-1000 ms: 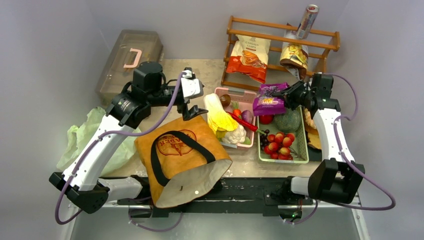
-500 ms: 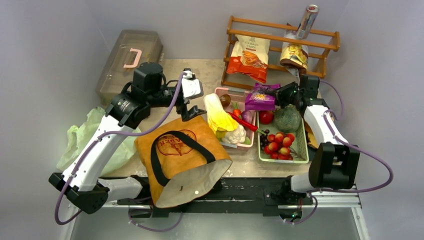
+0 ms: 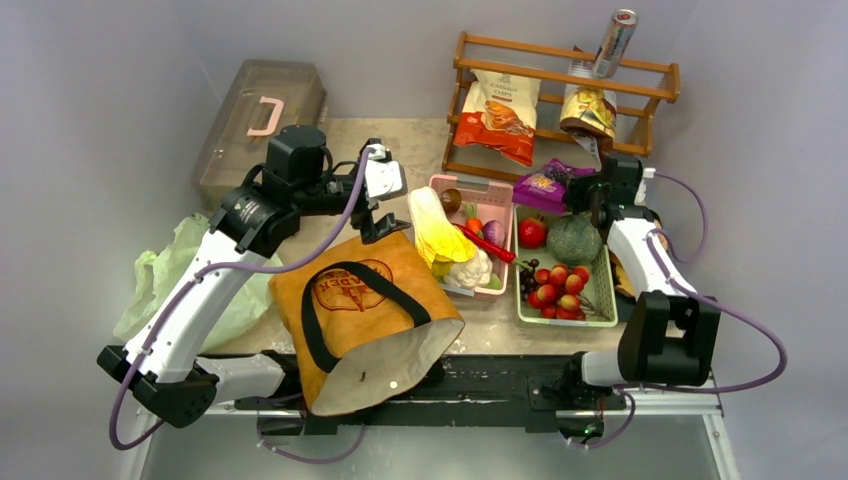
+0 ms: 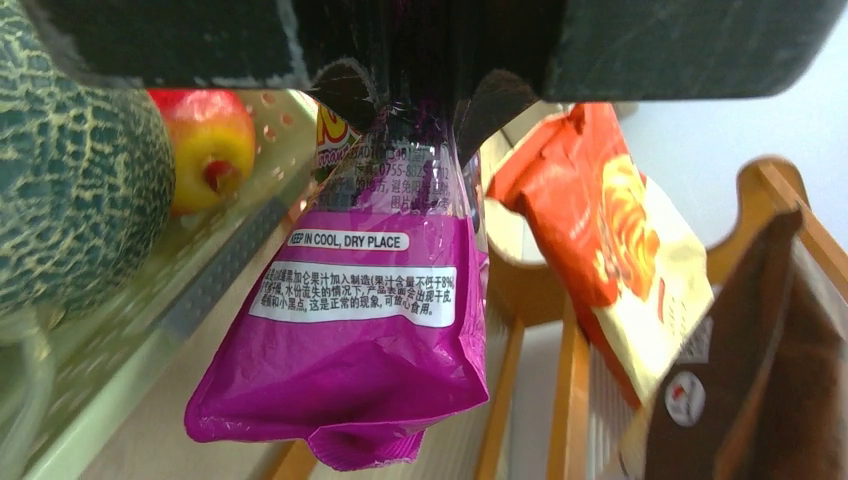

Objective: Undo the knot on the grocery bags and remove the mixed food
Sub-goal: Place the fake candies on the shelf.

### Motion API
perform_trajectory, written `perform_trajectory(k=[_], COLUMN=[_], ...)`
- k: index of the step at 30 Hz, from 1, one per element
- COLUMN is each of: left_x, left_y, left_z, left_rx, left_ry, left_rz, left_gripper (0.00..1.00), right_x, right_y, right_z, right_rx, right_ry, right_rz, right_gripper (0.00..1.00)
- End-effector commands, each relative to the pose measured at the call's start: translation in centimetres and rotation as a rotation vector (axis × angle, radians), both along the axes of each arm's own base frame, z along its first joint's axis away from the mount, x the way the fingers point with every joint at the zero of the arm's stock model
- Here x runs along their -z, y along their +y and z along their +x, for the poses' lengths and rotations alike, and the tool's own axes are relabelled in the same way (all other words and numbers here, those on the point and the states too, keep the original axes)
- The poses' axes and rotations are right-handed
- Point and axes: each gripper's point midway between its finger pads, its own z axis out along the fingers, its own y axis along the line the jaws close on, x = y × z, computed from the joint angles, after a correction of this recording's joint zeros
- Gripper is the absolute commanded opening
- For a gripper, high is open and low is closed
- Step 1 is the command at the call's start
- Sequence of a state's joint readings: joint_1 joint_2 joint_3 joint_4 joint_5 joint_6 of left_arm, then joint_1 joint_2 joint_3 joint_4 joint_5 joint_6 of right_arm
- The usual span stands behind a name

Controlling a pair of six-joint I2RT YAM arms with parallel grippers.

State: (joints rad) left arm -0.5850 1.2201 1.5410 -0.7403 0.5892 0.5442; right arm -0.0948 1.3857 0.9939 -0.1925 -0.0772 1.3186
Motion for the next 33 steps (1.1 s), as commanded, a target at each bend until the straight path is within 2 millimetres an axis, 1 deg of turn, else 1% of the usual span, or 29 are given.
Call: perform_trajectory(k=[1, 6, 8, 9, 11, 17, 20, 24, 26, 28, 30, 33], left_x=[-2.0, -1.8, -1.9, -1.8, -1.8, -1.0, -0.7, -0.4, -0.4, -0.4, -0.3, -0.1], left_y=[0.0, 0.1, 0.2, 0.3, 0.5, 1.2, 1.5, 1.6, 1.6, 1.7, 1.7, 1.8], left_z=[0.0, -0.1, -0.1, -0.1, -0.2, -0.7, -0.9, -0.9, -0.8, -0.7, -0.7, -0.7], left_rx=[0.017, 0.024, 0.022, 0.018, 0.016, 0.007, 0.002, -0.001, 0.000, -0.004, -0.004, -0.005], left_ry=[-0.065, -0.070, -0.071, -0.072, -0.073, -0.063, -0.061, -0.055, -0.060, -0.063, -0.061, -0.050], left_rz=[-0.012, 0.004, 0.007, 0.012, 0.019, 0.046, 0.052, 0.060, 0.065, 0.074, 0.083, 0.091], left_gripper=[0.84, 0.84, 0.84, 0.84, 0.84, 0.84, 0.84, 0.84, 0.84, 0.84, 0.84, 0.84], right_x=[-5.4, -5.8, -5.2, -4.6, -4.4, -4.0, -3.4, -3.3, -2.8, -2.5, -2.6, -2.8], right_y=[-3.6, -5.4, -6.0, -6.3, -6.8, -7.9, -8.5, -9.4, -9.9, -10.8, -12.0, -13.2], right_z=[3.1, 5.5, 6.3, 6.8, 7.3, 8.4, 8.6, 9.3, 9.6, 9.7, 9.9, 10.4], right_rx=[0.187, 0.226, 0.245, 0.253, 0.272, 0.327, 0.355, 0.351, 0.349, 0.363, 0.377, 0.384], right_ry=[-0.223, -0.276, -0.273, -0.262, -0.265, -0.279, -0.274, -0.297, -0.294, -0.293, -0.301, -0.316], right_rz=[-0.049, -0.082, -0.081, -0.081, -0.078, -0.097, -0.099, -0.132, -0.136, -0.130, -0.137, -0.135], right_gripper=[0.00, 0.00, 0.00, 0.00, 0.00, 0.00, 0.00, 0.00, 0.00, 0.00, 0.00, 0.00])
